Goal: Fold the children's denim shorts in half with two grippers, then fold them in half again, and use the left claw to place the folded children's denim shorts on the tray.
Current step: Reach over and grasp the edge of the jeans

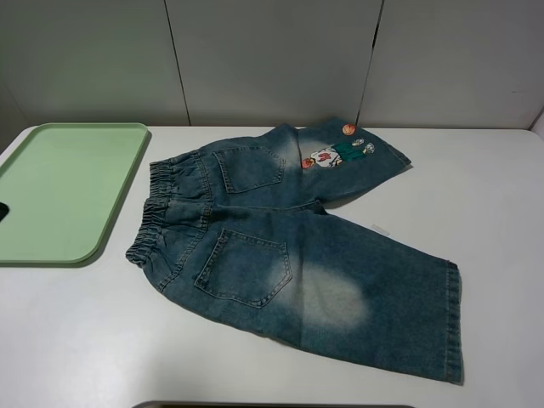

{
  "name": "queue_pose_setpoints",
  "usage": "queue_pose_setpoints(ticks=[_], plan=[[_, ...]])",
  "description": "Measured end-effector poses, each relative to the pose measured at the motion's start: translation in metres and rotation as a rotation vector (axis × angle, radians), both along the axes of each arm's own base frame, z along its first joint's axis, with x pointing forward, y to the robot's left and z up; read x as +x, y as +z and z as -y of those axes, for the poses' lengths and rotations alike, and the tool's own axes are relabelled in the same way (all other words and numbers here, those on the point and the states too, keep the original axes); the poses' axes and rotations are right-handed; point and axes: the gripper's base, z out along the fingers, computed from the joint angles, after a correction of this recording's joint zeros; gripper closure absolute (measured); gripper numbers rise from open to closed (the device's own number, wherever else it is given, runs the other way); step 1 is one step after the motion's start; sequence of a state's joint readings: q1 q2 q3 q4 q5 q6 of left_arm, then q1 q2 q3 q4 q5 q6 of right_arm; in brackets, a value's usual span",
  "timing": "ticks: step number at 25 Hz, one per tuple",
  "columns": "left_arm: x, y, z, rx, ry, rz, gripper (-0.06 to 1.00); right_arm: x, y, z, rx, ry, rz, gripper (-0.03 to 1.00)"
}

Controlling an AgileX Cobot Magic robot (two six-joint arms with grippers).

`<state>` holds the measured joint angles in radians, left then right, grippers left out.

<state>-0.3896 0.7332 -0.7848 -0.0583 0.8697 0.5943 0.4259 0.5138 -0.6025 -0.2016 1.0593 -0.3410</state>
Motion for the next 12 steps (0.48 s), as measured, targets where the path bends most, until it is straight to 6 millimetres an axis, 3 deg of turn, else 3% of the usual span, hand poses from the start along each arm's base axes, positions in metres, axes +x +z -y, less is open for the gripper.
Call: queue_pose_setpoints(ticks=[12], plan=[[0.055, -0.043, 0.041, 0.054, -0.322, -0.176, 0.1, 0.04, -0.026, -0.032, -0.161, 0.171, -0.194, 0.27]])
